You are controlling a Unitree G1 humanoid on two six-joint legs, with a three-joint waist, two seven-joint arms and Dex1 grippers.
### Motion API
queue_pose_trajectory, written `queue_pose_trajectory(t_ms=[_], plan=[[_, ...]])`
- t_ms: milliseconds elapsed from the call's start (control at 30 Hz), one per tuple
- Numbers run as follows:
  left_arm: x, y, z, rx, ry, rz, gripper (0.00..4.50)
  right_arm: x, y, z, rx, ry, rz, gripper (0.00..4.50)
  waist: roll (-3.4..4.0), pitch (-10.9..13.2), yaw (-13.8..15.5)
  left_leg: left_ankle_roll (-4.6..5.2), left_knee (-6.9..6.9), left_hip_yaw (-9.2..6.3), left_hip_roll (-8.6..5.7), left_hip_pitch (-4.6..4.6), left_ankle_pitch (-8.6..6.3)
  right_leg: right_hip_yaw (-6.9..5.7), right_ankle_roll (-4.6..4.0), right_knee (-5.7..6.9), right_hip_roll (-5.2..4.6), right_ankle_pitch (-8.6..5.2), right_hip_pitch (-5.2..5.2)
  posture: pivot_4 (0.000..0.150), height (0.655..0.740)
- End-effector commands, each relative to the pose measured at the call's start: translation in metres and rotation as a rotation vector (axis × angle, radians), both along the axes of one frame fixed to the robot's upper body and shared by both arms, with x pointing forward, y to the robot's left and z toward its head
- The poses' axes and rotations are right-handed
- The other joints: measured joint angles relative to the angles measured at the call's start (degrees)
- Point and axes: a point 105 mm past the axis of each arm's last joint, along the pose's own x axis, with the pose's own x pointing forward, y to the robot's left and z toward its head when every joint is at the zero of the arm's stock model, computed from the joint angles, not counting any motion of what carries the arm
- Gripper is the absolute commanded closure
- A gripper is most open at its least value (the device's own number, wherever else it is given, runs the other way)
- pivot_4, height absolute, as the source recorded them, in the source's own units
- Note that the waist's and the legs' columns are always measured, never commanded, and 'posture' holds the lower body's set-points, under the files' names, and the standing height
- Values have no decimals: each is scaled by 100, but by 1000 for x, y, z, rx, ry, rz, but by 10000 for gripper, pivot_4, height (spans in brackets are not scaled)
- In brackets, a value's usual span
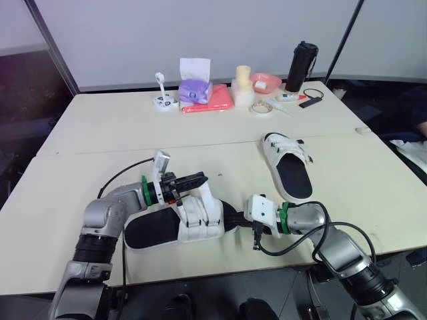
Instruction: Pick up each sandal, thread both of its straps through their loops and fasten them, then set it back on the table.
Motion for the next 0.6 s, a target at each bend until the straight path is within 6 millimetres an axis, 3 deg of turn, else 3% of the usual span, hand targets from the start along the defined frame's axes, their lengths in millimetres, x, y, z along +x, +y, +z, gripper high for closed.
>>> queue_pose_trajectory(t_ms=[33, 300, 433, 600], plan=[[6, 6, 4, 33, -72, 39, 44514, -9, -4, -16, -45, 69, 5, 45000, 0, 0, -1, 0, 0, 0, 0, 0, 0, 0, 0, 0, 0, 0, 0, 1500, 7400], [12, 5, -26, 155, -27, 51, 44514, -8, -5, -16, -50, 69, 3, 45000, 0, -3, 0, 0, 0, 0, 0, 4, 0, 0, 0, 0, 0, 0, 4, 1500, 7400], [11, 4, -32, 193, -20, 40, 30306, -8, -5, -16, -51, 69, 1, 45000, -1, -5, -1, 0, 0, 0, 0, 9, 0, 0, 0, 0, 0, 0, 8, 1500, 7400], [16, -1, -35, 292, -102, 39, 4565, -8, -6, -16, -51, 69, -1, 45000, -1, -5, 1, 0, -1, 1, -1, 8, -1, 0, 1, -1, -1, 0, 7, 1500, 7400]])
